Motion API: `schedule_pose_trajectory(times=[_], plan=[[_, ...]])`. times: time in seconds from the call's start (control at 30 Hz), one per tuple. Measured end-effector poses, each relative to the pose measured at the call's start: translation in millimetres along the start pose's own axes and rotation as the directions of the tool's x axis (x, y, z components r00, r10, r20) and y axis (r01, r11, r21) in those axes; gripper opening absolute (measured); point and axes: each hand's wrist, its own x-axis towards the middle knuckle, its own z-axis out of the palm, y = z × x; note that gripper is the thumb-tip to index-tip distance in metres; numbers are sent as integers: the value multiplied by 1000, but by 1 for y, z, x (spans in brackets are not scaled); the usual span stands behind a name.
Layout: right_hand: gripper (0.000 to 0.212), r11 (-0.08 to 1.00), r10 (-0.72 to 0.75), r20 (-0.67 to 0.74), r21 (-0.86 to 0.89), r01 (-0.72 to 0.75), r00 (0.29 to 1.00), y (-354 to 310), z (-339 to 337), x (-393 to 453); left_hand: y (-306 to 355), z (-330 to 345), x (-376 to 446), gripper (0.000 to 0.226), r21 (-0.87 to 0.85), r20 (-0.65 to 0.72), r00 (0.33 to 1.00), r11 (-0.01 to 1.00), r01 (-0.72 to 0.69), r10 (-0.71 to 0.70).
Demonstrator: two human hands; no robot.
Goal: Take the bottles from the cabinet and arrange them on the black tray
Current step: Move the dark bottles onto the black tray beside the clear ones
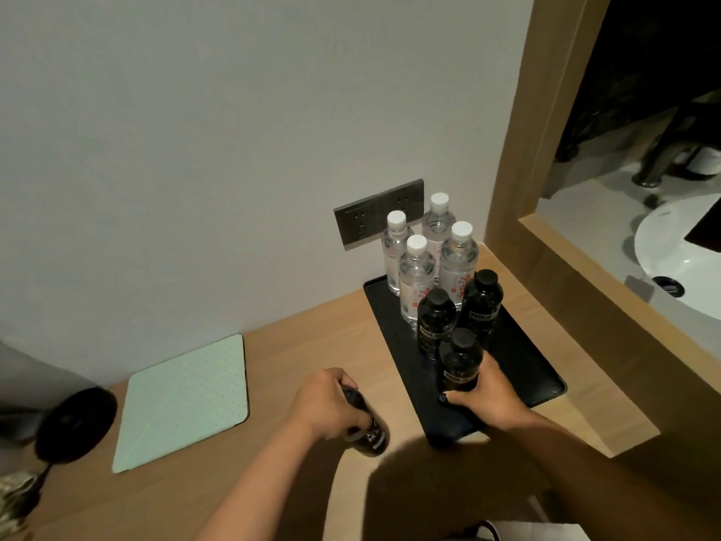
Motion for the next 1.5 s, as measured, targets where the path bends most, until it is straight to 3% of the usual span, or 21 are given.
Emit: schedule_pose_trajectory(times=[0.17,0.27,0.37,0.47,0.57,0.67,0.77,0.9,1.0,1.07,1.2,1.37,1.5], plan=[[110,995,46,-54,-86,-50,997,-23,-20,-17,1,-16,-14,26,-356,63,997,933,55,-35],[105,992,-29,-156,-123,9,987,-41,-37,-40,19,-28,-27,24,-440,76,996,898,-8,46],[93,983,-138,-299,-159,93,944,-66,-55,-67,49,-41,-41,24,-449,60,984,885,-122,166],[84,956,-271,-379,-213,202,885,-93,-70,-98,79,-54,-57,42,-444,30,953,858,-257,301],[77,899,-418,-287,-266,348,862,-112,-78,-131,105,-61,-74,61,-430,41,911,830,-354,410],[81,858,-438,-168,-372,355,883,-120,-76,-155,123,-60,-86,70,-443,60,879,802,-401,473],[79,833,-458,-224,-447,327,860,-116,-72,-163,136,-50,-96,82,-406,67,857,799,-445,511],[59,882,-425,-292,-345,320,857,-105,-76,-157,141,-38,-99,94,-344,113,837,812,-472,535],[56,958,-288,-367,-92,273,884,-93,-83,-144,142,-38,-94,71,-572,219,842,764,-298,493],[57,976,-205,-400,-13,217,894,-78,-86,-131,142,-36,-85,54,-611,173,862,738,-285,476],[59,992,-109,-406,6,122,907,-48,-102,-99,136,-18,-56,32,-532,0,917,777,-337,398],[58,989,-150,-292,-35,146,945,-31,-115,-60,126,20,-28,27,-469,-152,937,811,-349,315],[65,983,-167,-166,-107,151,972,-12,-113,-24,125,53,-11,37,-324,-229,928,876,-357,294]])
